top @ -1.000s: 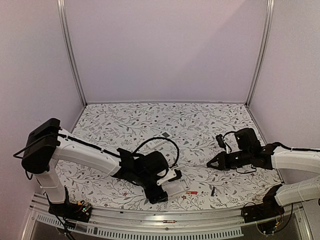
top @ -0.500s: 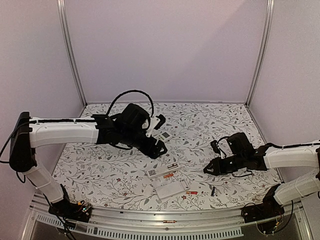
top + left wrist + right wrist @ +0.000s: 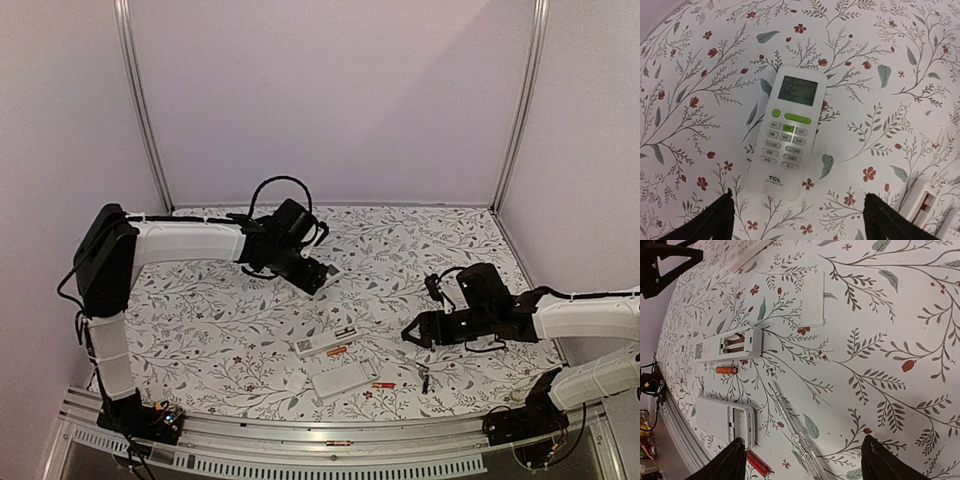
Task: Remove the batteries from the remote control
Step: Pick up the remote control from the center of the board.
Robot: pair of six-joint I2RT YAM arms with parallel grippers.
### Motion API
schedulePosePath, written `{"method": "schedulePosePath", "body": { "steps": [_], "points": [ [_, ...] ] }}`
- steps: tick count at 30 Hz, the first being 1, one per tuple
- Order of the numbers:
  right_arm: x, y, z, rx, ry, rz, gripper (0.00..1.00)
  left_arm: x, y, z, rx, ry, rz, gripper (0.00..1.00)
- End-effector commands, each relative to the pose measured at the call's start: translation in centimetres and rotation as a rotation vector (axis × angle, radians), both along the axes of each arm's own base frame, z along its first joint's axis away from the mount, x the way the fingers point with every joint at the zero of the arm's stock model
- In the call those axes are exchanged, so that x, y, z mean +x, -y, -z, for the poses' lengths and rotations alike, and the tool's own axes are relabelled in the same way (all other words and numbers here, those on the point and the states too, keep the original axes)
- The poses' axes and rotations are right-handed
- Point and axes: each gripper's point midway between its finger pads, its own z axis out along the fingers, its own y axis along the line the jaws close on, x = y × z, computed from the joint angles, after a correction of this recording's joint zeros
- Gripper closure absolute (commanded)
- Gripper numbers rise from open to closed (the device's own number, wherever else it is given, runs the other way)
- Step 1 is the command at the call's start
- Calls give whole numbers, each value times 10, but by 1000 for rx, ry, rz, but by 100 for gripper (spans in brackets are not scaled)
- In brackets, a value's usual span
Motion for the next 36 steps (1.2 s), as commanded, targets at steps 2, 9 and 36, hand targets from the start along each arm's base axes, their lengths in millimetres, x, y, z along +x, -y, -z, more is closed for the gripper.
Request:
{"method": "schedulePosePath", "body": {
  "steps": [2,9,36],
  "points": [
    [3,4,-13,6,60,20,19,30,-17,34,221,39,-7,11],
    [4,4,-27,43,99,23,16,45,-13,59,233,-5,18,11],
    [17,-10,-55,137,149,43,16,27,-5,70,89,-119,63,55]
  ]
}}
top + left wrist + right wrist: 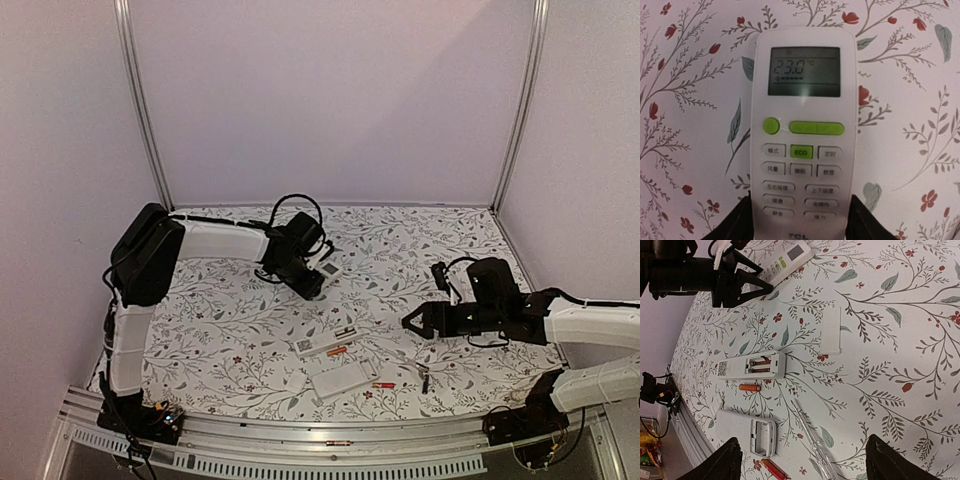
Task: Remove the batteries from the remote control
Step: Pick up the remote control from the center of the board, then pass from the left arm to the right
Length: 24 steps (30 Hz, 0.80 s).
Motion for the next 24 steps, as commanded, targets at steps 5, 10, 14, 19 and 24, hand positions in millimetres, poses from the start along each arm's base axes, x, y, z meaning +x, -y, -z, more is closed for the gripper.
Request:
{"method": "schedulePosePath", "body": {
  "steps": [5,10,14,19,24],
  "points": [
    [22,-27,-64,207,144,4,16,-21,12,-78,-324,18,8,56],
    [31,-43,-116,368,234,-11,15,-50,24,-136,-569,30,79,55],
    [35,-59,-158,467,322,-59,14,-91,47,-189,-809,-26,272,55],
    [34,-83,-196,557,397,-135,14,-138,54,-245,-993,12,478,54],
    [24,-105,-225,623,476,-223,11,-178,60,-269,-1054,10,636,53]
  ]
}}
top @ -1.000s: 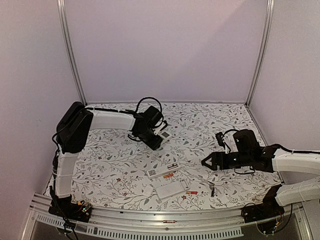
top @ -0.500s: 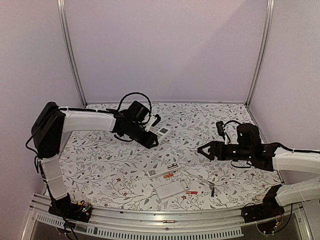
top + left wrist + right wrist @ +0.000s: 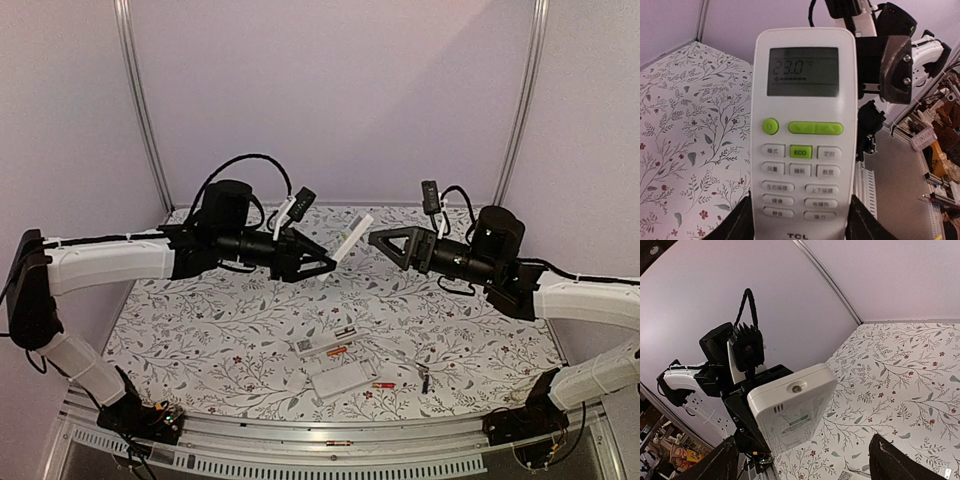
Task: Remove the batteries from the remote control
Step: Pass from the left arm to the right
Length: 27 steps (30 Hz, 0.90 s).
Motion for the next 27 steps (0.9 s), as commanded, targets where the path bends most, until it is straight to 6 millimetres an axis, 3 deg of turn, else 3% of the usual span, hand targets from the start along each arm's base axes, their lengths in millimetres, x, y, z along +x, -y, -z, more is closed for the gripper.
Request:
{"method": "schedulePosePath", "body": {
  "steps": [1,5,9,11,16,18,21,27],
  "points": [
    [-13,-20,-39,80,119,-85,10,-45,13,-43,-144,76,201,53],
    [-11,-30,-37,81,119,-105,9,-64,18,-49,-164,78,280,53],
    [-19,-39,-48,98,152,-135,12,-66,19,-48,-159,78,286,53],
    [-20,-40,-50,99,167,-137,21,-67,19,-49,-160,78,292,53],
    [-20,-40,-46,97,161,-129,60,-65,20,-46,-152,76,280,50],
    [-20,-38,-45,94,160,-124,71,-63,20,-45,-146,75,271,43],
    [-19,-34,-42,77,168,-98,77,-52,20,-44,-115,90,208,20],
    [-13,-25,-10,-131,187,-47,79,-19,-2,-65,-101,170,8,8]
  ]
}}
